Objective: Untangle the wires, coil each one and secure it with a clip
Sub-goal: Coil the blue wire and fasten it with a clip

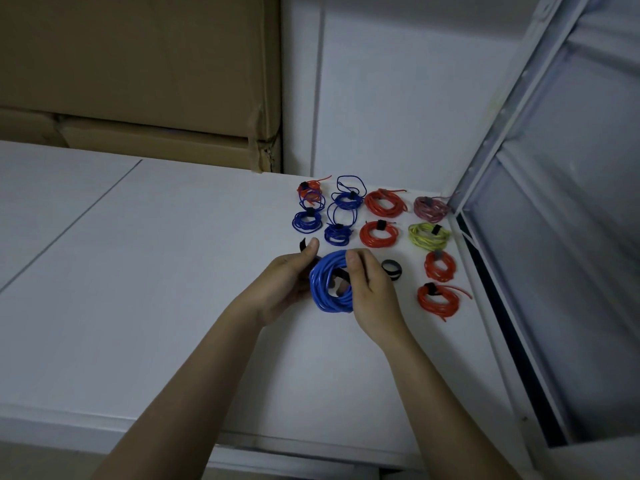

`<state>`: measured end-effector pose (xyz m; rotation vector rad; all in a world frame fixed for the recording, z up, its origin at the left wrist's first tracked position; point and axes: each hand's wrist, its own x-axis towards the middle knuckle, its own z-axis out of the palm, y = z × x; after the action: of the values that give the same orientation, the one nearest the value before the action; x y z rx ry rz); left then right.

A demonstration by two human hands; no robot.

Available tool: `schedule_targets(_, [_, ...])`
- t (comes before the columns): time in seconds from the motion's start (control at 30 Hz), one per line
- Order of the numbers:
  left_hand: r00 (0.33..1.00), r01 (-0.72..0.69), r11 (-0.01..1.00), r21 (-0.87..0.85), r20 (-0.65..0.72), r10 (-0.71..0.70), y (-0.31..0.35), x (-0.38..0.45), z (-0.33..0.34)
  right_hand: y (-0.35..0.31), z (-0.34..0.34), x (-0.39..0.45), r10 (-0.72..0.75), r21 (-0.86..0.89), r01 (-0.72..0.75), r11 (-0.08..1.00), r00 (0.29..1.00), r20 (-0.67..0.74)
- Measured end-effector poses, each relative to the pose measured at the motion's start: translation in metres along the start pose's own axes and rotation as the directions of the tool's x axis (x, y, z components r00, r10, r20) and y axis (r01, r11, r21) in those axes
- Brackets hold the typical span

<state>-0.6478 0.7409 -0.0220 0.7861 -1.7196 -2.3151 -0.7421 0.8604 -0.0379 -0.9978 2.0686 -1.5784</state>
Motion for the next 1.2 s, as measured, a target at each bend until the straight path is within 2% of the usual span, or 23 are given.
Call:
schedule_targets(0.07, [0.998,-0.002,0.999,-0.042,0.069,0.005,0.0,-0.003,-0.002,0.001,-0.001,0.0,0.002,0.015,-0.002,1.0,1.0,0.001])
schedule_targets(0.17, [0.989,-0.048,0.999,-0.015,0.136,0.05,-0.001,-0.008,-0.002,0.001,0.0,0.0,-0.015,0.018,0.015,1.0,1.0,-0.003])
schedule_targets(0.33, [0.993,-0.1,0.993,0.062,0.07,0.096,0.004,-0.012,-0.003,0.002,0.002,0.001,-0.025,0.02,0.025,0.999,1.0,-0.006])
schedule_targets(0.63, [0.99,-0.137,0.99,0.034,0.031,0.136,0.005,-0.009,-0.002,0.001,0.005,0.001,-0.029,0.039,0.03,0.999,0.999,-0.022])
schedule_targets(0.8, [0.989,-0.138,0.986,0.098,0.066,0.132,0.003,-0.005,-0.009,0.008,-0.007,0.001,-0.023,-0.01,0.025,1.0,0.993,0.117])
schedule_targets(0.9, [0.988,-0.143,0.978,0.15,0.087,0.131,0.002,-0.003,-0.008,0.017,-0.013,0.004,-0.131,-0.163,0.154,0.974,0.981,0.145])
schedule_targets(0.93, [0.987,-0.144,0.975,0.168,0.092,0.13,0.001,-0.002,-0.006,0.018,-0.014,0.004,-0.204,-0.272,0.232,0.934,0.971,0.128])
schedule_targets(1.0, [0.987,-0.151,0.968,0.201,0.09,0.135,0.0,0.001,-0.003,0.023,-0.012,0.004,-0.395,-0.505,0.381,0.774,0.915,0.086])
schedule_targets(1.03, [0.986,-0.155,0.964,0.215,0.088,0.139,0.0,0.002,-0.001,0.027,-0.012,0.003,-0.457,-0.574,0.413,0.708,0.887,0.074])
schedule_targets(1.07, [0.986,-0.159,0.961,0.226,0.086,0.143,0.0,0.004,0.002,0.031,-0.012,0.003,-0.48,-0.593,0.424,0.685,0.875,0.071])
schedule_targets(1.2, [0.985,-0.17,0.96,0.224,0.067,0.159,-0.001,0.006,0.003,0.031,-0.014,-0.001,-0.372,-0.312,0.392,0.865,0.92,0.123])
